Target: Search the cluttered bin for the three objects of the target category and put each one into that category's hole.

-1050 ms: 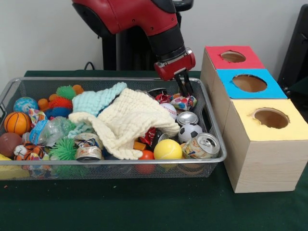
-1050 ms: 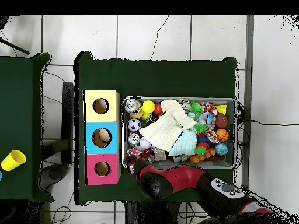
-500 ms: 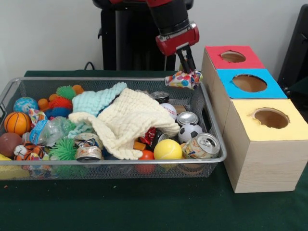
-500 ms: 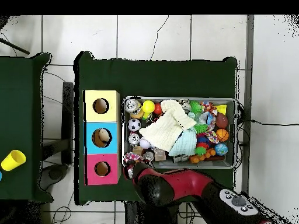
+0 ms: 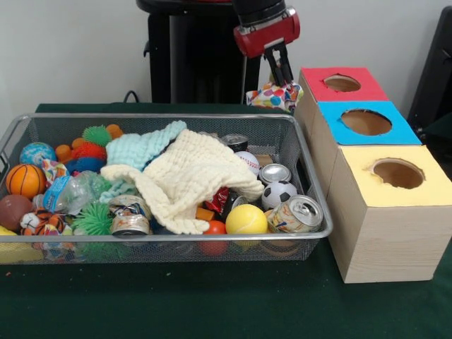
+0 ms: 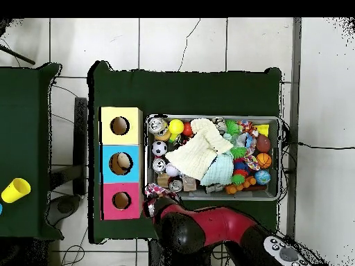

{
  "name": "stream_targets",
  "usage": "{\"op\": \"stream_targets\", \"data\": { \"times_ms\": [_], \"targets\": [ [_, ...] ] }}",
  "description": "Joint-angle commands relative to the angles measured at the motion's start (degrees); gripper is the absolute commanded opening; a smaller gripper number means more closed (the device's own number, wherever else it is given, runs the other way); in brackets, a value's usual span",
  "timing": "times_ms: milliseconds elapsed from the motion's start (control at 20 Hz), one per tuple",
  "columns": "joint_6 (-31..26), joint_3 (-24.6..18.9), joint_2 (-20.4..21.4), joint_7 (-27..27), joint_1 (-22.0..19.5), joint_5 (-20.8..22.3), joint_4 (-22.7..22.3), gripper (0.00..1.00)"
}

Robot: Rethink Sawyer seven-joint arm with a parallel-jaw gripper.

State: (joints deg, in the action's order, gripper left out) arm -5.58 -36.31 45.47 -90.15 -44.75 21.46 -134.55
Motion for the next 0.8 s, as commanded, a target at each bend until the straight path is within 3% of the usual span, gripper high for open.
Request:
{"op": "stream_targets", "data": {
  "times_ms": [50,500,800],
  "targets": [
    [-4.68,-4.67,2.64,-7.23,-2.57,-3.94,-1.68,0.0],
    [-4.74,-8.45,6.91,-7.33,-5.32,-6.19,-6.18,0.0],
    [-4.6,-8.9,10.02,-7.64,-4.54,-7.37,-7.68,0.0]
  ]
}}
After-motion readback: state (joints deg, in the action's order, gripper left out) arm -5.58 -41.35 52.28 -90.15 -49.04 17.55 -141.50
